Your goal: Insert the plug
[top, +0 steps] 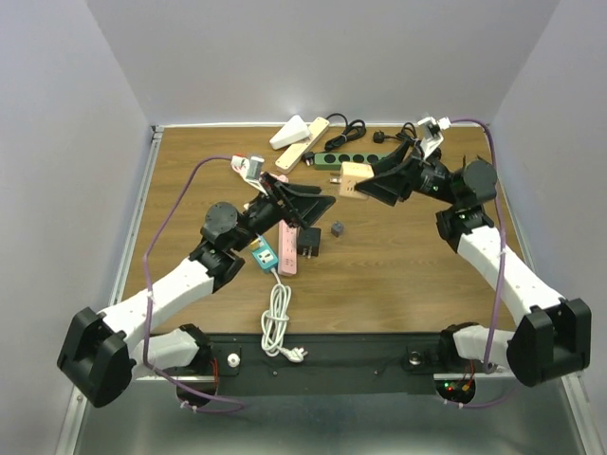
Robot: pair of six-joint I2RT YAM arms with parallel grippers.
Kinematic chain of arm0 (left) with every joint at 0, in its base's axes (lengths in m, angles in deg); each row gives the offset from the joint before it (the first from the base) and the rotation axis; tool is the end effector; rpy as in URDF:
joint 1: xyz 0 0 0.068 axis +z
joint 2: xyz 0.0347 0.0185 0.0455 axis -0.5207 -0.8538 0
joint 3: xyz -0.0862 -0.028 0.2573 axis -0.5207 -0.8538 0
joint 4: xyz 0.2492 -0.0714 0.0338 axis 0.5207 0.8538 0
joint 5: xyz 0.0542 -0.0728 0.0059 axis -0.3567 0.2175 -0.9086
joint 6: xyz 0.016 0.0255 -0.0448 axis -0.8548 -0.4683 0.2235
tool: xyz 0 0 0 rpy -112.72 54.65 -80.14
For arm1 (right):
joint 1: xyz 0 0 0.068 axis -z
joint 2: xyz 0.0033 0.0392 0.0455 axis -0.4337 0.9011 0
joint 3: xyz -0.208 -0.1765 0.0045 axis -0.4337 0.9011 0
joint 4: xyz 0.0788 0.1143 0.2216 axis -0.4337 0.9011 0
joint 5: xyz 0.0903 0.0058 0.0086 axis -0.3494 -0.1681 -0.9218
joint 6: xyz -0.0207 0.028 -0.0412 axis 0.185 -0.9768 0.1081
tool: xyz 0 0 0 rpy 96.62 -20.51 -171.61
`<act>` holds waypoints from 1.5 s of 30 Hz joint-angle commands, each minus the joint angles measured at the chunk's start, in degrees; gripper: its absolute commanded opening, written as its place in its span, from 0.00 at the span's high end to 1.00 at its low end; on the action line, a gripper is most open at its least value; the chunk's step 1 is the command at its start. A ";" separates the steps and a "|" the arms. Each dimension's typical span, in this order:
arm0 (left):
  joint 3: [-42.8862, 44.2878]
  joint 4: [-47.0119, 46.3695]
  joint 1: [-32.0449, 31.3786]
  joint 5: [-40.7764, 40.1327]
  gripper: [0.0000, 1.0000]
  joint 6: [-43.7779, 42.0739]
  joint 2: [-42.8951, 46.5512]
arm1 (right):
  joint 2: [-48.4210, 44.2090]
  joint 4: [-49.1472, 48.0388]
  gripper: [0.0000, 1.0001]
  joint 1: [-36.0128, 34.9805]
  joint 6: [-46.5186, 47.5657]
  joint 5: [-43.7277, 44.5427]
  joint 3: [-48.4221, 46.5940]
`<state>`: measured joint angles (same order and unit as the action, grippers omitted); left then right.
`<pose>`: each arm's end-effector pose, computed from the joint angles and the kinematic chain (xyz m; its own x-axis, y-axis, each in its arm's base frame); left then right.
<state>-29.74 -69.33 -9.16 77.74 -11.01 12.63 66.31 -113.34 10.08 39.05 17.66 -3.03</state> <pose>0.1822 -0.1720 0.3601 -0.3235 -0.5728 -0.7532 0.8529 0.1683 -0.4943 0.2363 0.0967 0.3919 -0.3698 0.3370 -0.8658 -0.8940 0.1248 0.4304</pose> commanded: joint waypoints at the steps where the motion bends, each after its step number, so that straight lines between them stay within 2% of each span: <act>1: -2.89 11.92 2.73 -5.30 0.05 -5.97 5.92 | 3.37 -0.94 1.00 2.43 3.44 -0.35 -5.16; 3: -4.20 16.67 3.53 -8.29 0.04 -8.17 7.33 | 6.34 0.11 1.00 2.61 5.36 -1.14 -7.53; 6: -4.47 23.70 5.63 -13.12 0.04 -10.45 7.96 | 10.30 11.15 1.00 2.43 14.92 0.08 -12.79; 7: -3.86 26.67 7.03 -14.87 0.04 -10.98 7.00 | 11.36 18.76 1.00 2.26 20.96 0.96 -14.29; 9: -3.33 28.37 8.79 -15.68 0.04 -10.99 5.59 | 13.30 25.39 1.00 1.64 26.09 3.24 -16.58; 13: -1.49 31.62 14.33 -15.94 0.05 -10.81 1.72 | 17.96 28.58 1.00 -1.25 27.34 6.67 -18.34; 16: -1.04 32.06 19.16 -15.60 0.05 -11.34 0.05 | 21.47 33.40 1.00 -5.55 31.91 11.85 -19.48; 23: 0.80 35.49 22.86 -17.08 0.05 -13.71 -2.50 | 30.70 41.68 0.99 -13.11 37.53 19.67 -25.54; 34: -0.34 34.26 23.48 -14.90 0.06 -15.29 -5.13 | 33.52 46.87 0.99 -20.41 37.10 28.20 -23.36; 45: 0.71 30.57 23.40 -10.59 0.08 -16.35 -11.64 | 37.39 47.14 1.00 -23.58 34.47 29.79 -22.48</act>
<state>-31.53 -35.13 14.12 65.10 -25.72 1.98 103.18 -64.64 -12.36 74.59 46.68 -25.41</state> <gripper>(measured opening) 0.927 0.651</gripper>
